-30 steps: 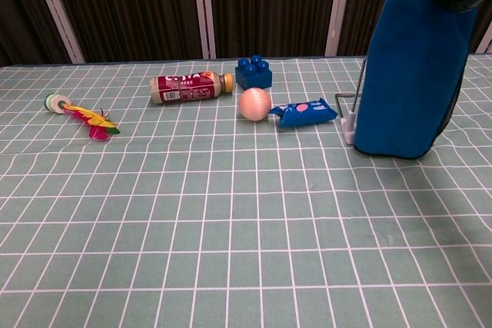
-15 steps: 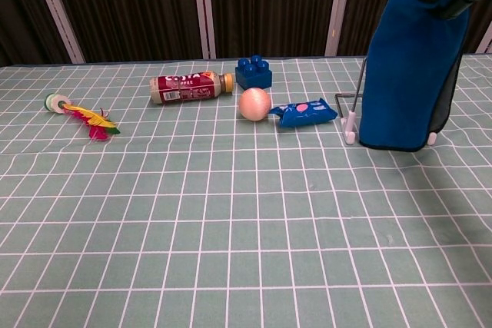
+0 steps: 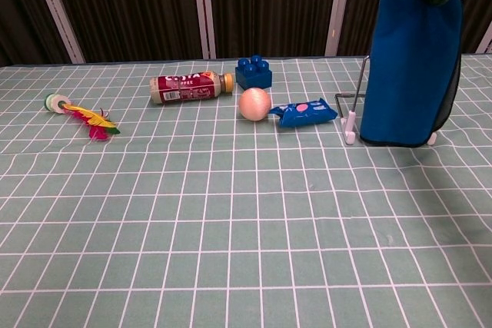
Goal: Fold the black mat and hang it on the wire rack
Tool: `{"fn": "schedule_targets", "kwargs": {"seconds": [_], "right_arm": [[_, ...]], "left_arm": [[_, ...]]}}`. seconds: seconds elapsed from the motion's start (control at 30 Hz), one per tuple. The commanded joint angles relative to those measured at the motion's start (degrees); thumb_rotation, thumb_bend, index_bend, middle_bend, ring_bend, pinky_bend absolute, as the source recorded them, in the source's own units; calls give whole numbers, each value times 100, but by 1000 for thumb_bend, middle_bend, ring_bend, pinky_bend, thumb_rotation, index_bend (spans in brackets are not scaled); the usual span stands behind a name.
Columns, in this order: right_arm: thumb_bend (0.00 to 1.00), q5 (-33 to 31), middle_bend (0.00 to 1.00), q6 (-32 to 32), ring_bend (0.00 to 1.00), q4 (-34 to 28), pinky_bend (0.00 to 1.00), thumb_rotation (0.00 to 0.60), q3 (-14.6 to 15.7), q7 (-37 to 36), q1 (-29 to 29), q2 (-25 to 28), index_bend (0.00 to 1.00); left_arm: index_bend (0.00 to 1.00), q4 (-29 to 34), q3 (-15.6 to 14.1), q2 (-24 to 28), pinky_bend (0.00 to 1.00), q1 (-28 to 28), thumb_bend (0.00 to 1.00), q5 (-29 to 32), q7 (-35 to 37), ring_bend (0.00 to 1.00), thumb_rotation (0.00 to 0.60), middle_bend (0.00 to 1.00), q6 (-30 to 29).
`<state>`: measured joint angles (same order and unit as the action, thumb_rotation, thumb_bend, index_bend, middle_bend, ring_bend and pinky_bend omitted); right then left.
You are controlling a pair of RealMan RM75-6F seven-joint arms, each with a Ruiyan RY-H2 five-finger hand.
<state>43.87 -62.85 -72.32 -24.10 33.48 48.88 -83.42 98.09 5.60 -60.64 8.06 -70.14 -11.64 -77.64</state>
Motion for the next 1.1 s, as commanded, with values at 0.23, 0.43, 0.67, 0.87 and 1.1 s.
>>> {"fn": "schedule_targets", "kwargs": {"seconds": [0.23, 0.43, 0.67, 0.87, 1.1], "right_arm": [[527, -240, 123, 464, 0, 757, 154, 600, -149, -147, 334, -200, 732], [522, -280, 123, 678, 0, 1112, 154, 600, -148, -178, 513, -342, 732], [509, -261, 123, 901, 0, 1543, 155, 600, -80, -213, 712, -612, 731], [232, -277, 114, 1162, 0, 2193, 137, 600, -41, -271, 887, -930, 554], [0, -70, 0, 1134, 0, 2746, 0, 600, -30, -503, 989, -1210, 9]], "left_arm": [[0, -129, 40, -109, 0, 88, 0, 254, -147, 0, 600, 0, 162], [0, -182, 53, -171, 0, 133, 0, 373, -245, 0, 600, 0, 224], [0, -261, 65, -239, 0, 191, 0, 510, -345, 0, 600, 0, 312], [0, -354, 82, -302, 0, 241, 0, 646, -417, 0, 600, 0, 392], [0, -429, 90, -366, 0, 300, 0, 771, -507, 0, 600, 0, 479]]}}
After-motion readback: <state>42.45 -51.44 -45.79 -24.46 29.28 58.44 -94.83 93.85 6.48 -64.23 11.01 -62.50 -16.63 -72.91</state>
